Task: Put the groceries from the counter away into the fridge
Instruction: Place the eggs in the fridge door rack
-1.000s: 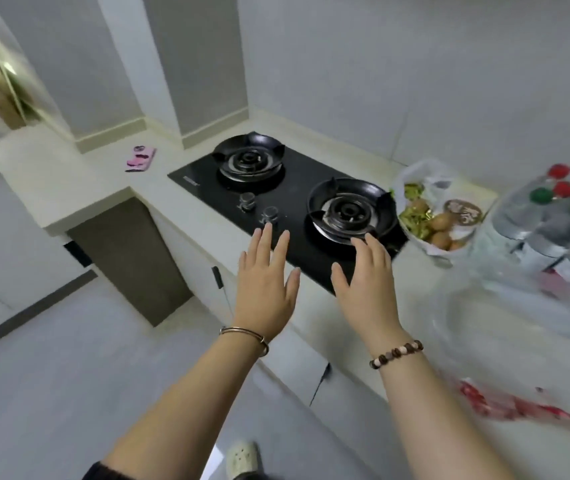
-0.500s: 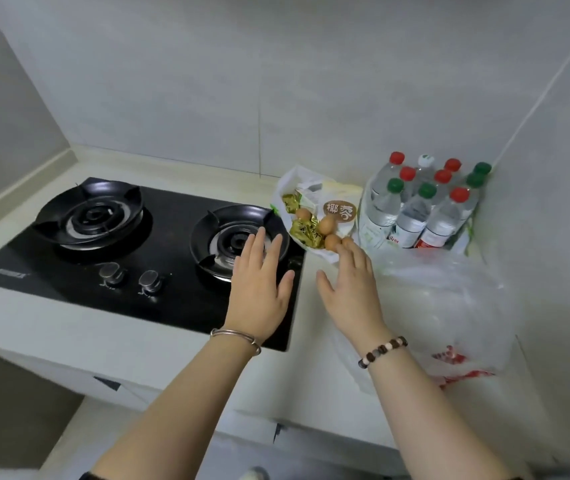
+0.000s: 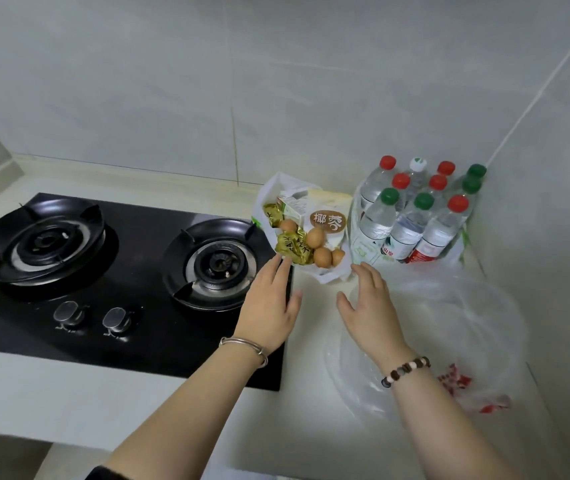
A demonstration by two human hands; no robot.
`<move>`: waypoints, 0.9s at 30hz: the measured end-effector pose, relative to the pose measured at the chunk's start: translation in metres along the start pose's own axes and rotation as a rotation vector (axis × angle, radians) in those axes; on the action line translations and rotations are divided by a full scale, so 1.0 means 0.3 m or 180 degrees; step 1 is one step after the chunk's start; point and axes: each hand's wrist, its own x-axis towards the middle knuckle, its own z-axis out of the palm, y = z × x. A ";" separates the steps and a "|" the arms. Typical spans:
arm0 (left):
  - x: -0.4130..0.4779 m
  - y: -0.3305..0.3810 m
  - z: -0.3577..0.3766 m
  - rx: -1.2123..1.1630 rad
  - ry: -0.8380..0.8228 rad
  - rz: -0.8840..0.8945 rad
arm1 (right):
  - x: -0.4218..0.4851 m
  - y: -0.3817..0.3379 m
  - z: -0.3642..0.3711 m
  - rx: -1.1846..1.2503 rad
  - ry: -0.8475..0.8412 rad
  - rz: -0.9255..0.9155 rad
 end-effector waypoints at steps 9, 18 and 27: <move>0.277 -0.112 0.029 0.0046 -0.0272 -0.0320 | 0.324 0.033 -0.013 0.0009 -0.0240 -0.0507; 0.607 -0.173 0.113 0.0442 -0.0427 -0.0323 | 0.534 0.051 0.117 -0.0256 -0.0659 -0.0574; 0.784 -0.238 0.209 0.1085 -0.1242 -0.0667 | 0.655 0.095 0.218 -0.0838 -0.0855 -0.0400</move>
